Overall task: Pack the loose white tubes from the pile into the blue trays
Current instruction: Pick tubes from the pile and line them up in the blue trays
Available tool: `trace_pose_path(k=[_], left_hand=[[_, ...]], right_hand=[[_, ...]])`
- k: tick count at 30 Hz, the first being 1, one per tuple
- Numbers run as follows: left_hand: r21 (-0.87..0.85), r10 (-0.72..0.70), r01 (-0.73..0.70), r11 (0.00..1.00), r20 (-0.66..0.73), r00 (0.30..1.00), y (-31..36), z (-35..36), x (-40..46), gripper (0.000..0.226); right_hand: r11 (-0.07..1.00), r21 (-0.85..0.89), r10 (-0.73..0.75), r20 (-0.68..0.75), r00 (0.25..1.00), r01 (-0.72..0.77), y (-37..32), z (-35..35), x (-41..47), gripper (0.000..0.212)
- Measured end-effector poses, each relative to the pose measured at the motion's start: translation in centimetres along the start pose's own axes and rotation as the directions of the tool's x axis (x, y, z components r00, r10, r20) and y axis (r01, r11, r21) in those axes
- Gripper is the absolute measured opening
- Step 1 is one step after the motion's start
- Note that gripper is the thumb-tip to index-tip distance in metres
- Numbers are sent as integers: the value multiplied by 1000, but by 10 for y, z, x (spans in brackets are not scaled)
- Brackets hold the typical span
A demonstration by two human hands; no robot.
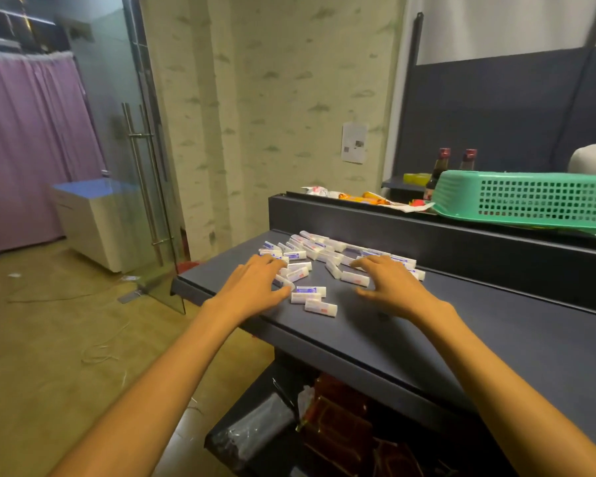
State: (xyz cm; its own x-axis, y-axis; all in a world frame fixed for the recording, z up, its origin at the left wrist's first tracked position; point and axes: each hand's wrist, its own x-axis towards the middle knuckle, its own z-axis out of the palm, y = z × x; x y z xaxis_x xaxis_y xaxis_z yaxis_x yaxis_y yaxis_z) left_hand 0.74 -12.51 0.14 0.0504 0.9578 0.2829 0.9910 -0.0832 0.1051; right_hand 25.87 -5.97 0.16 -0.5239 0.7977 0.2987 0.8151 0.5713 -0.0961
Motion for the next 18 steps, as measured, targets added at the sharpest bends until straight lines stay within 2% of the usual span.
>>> trace_pose_path(k=[7, 12, 18], left_hand=[[-81, 88, -89, 993, -15, 996, -44, 15, 70, 54], [-102, 193, -190, 977, 18, 981, -73, 28, 118, 54], [-221, 328, -307, 926, 68, 942, -80, 42, 163, 49]], right_hand=[[996, 0, 88, -19, 996, -88, -9, 12, 50, 48], [976, 1, 219, -31, 975, -219, -16, 24, 75, 44], [935, -33, 351, -66, 934, -353, -24, 28, 86, 44]])
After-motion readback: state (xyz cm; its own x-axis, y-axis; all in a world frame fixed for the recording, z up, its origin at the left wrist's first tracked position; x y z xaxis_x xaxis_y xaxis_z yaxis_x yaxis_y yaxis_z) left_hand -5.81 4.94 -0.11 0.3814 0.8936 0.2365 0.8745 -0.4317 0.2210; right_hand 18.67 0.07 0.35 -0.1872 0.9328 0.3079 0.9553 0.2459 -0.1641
